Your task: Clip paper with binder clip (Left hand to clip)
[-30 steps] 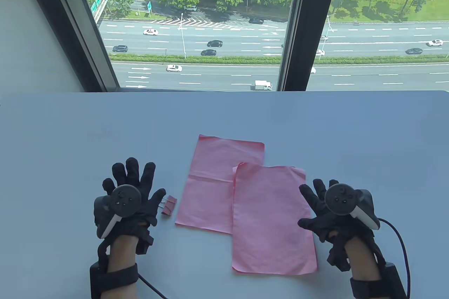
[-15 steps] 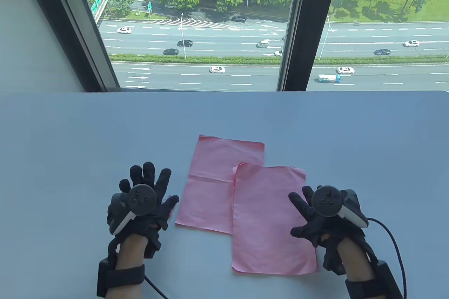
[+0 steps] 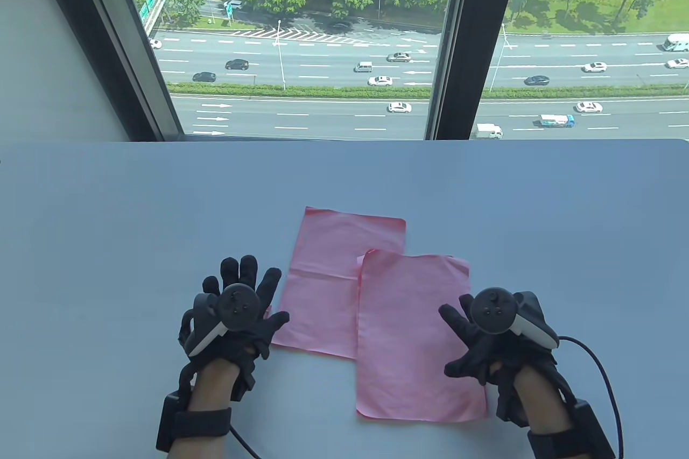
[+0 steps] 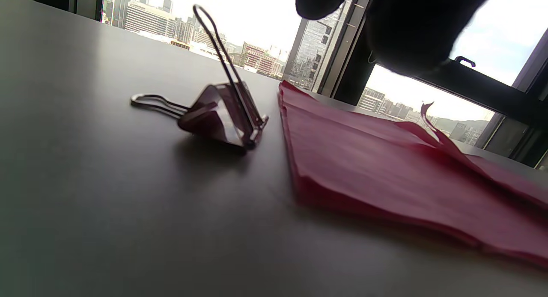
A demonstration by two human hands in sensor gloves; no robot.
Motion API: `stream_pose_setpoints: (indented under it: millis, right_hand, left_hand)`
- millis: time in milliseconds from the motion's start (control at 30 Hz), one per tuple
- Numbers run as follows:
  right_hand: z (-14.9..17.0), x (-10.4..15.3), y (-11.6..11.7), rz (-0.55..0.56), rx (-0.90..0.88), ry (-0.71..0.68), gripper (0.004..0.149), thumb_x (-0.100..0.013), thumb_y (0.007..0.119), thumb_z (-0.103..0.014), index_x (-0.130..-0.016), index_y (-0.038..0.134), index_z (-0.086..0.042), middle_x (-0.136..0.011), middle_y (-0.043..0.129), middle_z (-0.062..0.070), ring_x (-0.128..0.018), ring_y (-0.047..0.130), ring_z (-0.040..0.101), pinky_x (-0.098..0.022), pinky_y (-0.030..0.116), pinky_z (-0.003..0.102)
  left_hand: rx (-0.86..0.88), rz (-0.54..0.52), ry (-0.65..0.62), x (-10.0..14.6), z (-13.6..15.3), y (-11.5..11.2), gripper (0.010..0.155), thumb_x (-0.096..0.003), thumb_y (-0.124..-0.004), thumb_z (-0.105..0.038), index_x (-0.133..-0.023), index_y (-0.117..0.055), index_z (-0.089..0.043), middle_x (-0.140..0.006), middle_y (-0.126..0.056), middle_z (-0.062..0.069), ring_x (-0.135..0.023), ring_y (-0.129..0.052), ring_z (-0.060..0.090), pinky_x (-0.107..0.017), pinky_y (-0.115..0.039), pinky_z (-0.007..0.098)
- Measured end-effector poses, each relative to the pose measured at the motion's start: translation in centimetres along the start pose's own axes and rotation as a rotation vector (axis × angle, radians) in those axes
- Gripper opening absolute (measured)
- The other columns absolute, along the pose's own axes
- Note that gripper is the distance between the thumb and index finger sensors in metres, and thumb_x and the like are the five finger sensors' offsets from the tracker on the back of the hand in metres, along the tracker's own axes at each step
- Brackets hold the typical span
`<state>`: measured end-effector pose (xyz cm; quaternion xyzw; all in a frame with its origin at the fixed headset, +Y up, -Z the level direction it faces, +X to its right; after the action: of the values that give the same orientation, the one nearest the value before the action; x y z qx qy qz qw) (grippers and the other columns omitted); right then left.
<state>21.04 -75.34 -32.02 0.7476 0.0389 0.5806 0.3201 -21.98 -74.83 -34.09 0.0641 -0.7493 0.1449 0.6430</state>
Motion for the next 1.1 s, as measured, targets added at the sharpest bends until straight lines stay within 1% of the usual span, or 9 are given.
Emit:
stream_pose_setpoints:
  millis: [100,467,500,533,567,667,767,933,1100]
  right_hand:
    - [-0.2,-0.1,0.1,-0.006,0.02,-0.001,0.1,-0.037,0.099,-0.043,-0.109,0.033,-0.027,-0.111,0.012,0.015,-0.091,-0.001,0.052,-0.06,0.012,0.073]
    - [-0.2,-1.3,1.5,-0.075,0.056,0.045,0.099,-0.038,0.1,-0.038,-0.109,0.032,-0.027,-0.111,0.011,0.014,-0.091,0.0,0.052,-0.06,0.012,0.072]
    - [-0.2,-1.3,1.6,-0.08,0.061,0.052,0.098,-0.038,0.099,-0.038,-0.109,0.032,-0.027,-0.11,0.011,0.014,-0.091,-0.001,0.052,-0.06,0.012,0.072]
    - [-0.1,-1.5,1.8,-0.091,0.06,0.056,0.098,-0.038,0.099,-0.038,-0.109,0.032,-0.026,-0.11,0.01,0.014,-0.091,-0.001,0.052,-0.06,0.012,0.072]
    - [-0.1,-1.6,1.9,-0.097,0.056,0.058,0.097,-0.039,0.098,-0.039,-0.109,0.032,-0.026,-0.11,0.009,0.013,-0.09,-0.001,0.052,-0.06,0.012,0.072]
    - [-0.2,-1.7,1.9,-0.092,0.049,0.056,0.097,-0.039,0.098,-0.039,-0.109,0.031,-0.026,-0.109,0.008,0.014,-0.09,-0.001,0.052,-0.06,0.013,0.072]
    - [-0.3,-1.7,2.0,-0.088,0.049,0.052,0.096,-0.04,0.097,-0.04,-0.109,0.031,-0.026,-0.109,0.008,0.014,-0.09,-0.001,0.052,-0.06,0.013,0.072]
    - [-0.6,-2.1,2.2,-0.075,0.038,0.033,0.097,-0.04,0.096,-0.041,-0.109,0.03,-0.025,-0.109,0.008,0.013,-0.09,-0.001,0.052,-0.06,0.013,0.072]
    - [-0.7,-2.2,2.3,-0.071,0.038,0.028,0.096,-0.04,0.095,-0.042,-0.109,0.031,-0.025,-0.109,0.008,0.013,-0.09,-0.001,0.052,-0.06,0.013,0.072]
  left_hand:
    - [-0.027,0.073,0.004,-0.2,-0.5,-0.8,0.082,-0.0451,-0.079,-0.06,-0.114,-0.04,-0.038,-0.12,-0.015,0.002,-0.1,0.007,0.029,-0.062,0.001,0.057]
    - [-0.096,0.19,0.0,-1.0,-1.9,-2.7,0.08,-0.0457,-0.079,-0.058,-0.114,-0.042,-0.037,-0.12,-0.017,0.003,-0.099,0.007,0.03,-0.062,0.001,0.057]
    - [-0.099,0.196,0.0,-1.1,-1.9,-2.8,0.082,-0.0456,-0.079,-0.058,-0.114,-0.04,-0.035,-0.12,-0.018,0.003,-0.1,0.007,0.03,-0.062,0.001,0.057]
    - [-0.1,0.193,-0.003,-1.1,-2.0,-2.9,0.086,-0.0455,-0.079,-0.059,-0.114,-0.035,-0.032,-0.12,-0.019,0.004,-0.1,0.007,0.031,-0.062,0.0,0.057]
    - [-0.097,0.193,-0.003,-1.1,-2.0,-3.0,0.087,-0.0454,-0.079,-0.059,-0.114,-0.034,-0.029,-0.12,-0.02,0.005,-0.1,0.006,0.031,-0.062,0.0,0.057]
    - [-0.098,0.219,0.018,-1.2,-1.9,-3.1,0.087,-0.0455,-0.079,-0.059,-0.114,-0.036,-0.027,-0.12,-0.022,0.006,-0.1,0.006,0.032,-0.062,0.0,0.057]
    - [-0.102,0.247,0.027,-1.2,-1.8,-3.3,0.082,-0.0455,-0.08,-0.058,-0.113,-0.045,-0.027,-0.12,-0.024,0.006,-0.1,0.005,0.032,-0.062,0.0,0.057]
    - [-0.097,0.272,0.037,-1.2,-1.8,-3.5,0.079,-0.0458,-0.079,-0.058,-0.113,-0.047,-0.03,-0.12,-0.024,0.006,-0.1,0.005,0.032,-0.062,0.0,0.057]
    - [-0.104,0.27,0.019,-1.1,-2.2,-3.5,0.079,-0.0449,-0.08,-0.059,-0.113,-0.049,-0.031,-0.12,-0.025,0.007,-0.1,0.004,0.033,-0.063,-0.002,0.058]
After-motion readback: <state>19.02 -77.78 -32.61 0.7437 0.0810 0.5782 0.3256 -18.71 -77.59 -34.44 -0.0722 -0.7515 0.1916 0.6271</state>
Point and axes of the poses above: the tracker on the back of each hand, its own z axis roughly to the little-finger side, its own x axis roughly from the fingertips to the wrist, y = z × x, the point moved 1 cm from there along -x, roughly from the wrist to the fingertips
